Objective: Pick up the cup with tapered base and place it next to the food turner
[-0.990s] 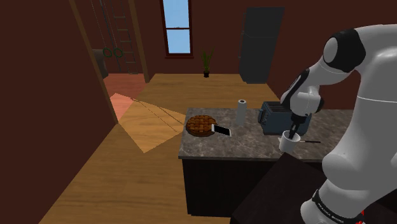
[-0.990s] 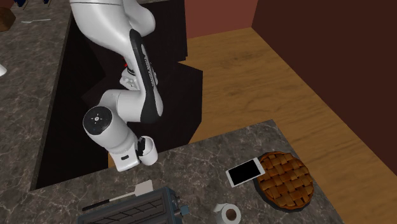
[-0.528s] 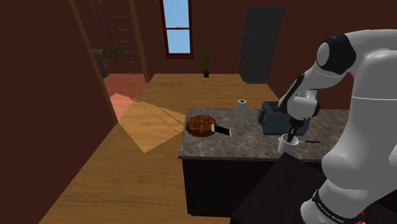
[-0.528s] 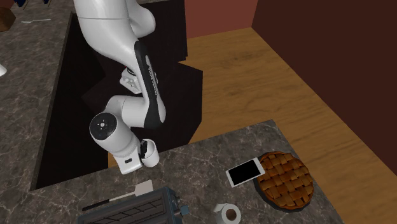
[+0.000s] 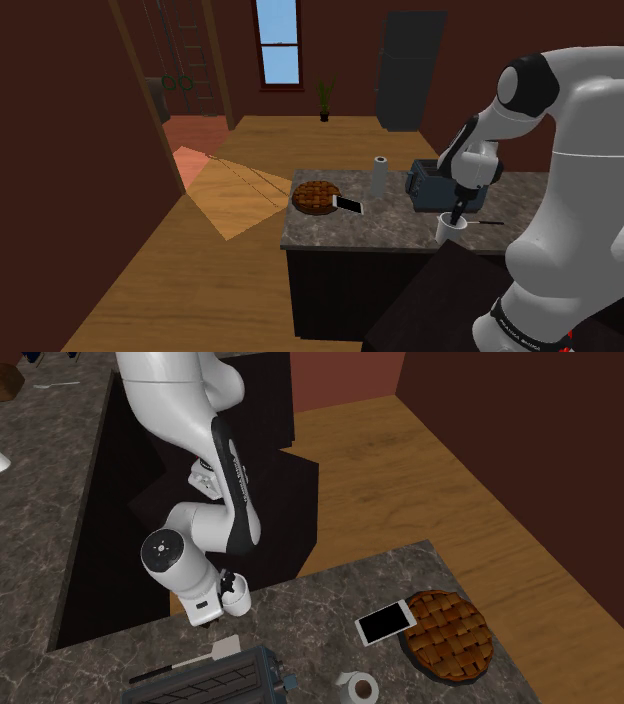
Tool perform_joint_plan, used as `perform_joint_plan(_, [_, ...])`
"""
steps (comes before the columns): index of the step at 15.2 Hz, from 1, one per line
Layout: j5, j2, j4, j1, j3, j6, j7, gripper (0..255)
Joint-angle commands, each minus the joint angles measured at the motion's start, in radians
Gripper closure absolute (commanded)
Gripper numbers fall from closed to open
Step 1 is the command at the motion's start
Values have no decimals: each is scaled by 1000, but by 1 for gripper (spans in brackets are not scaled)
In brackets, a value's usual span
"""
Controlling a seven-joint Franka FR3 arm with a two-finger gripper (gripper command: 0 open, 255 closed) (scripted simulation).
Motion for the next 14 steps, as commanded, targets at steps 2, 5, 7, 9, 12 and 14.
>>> perform_joint_plan(2, [0, 0, 0, 0, 0, 0, 0, 0])
perform_joint_plan(5, [-54, -67, -5, 27, -40, -57, 39, 0])
perform_joint_plan(7, [-104, -125, -4, 47, -70, -111, 73, 0])
perform_joint_plan(9, [-104, -125, -4, 46, -69, -111, 74, 0])
perform_joint_plan(12, [-104, -125, -4, 46, -69, -111, 74, 0])
perform_joint_plan(14, [-104, -125, -4, 46, -69, -111, 74, 0])
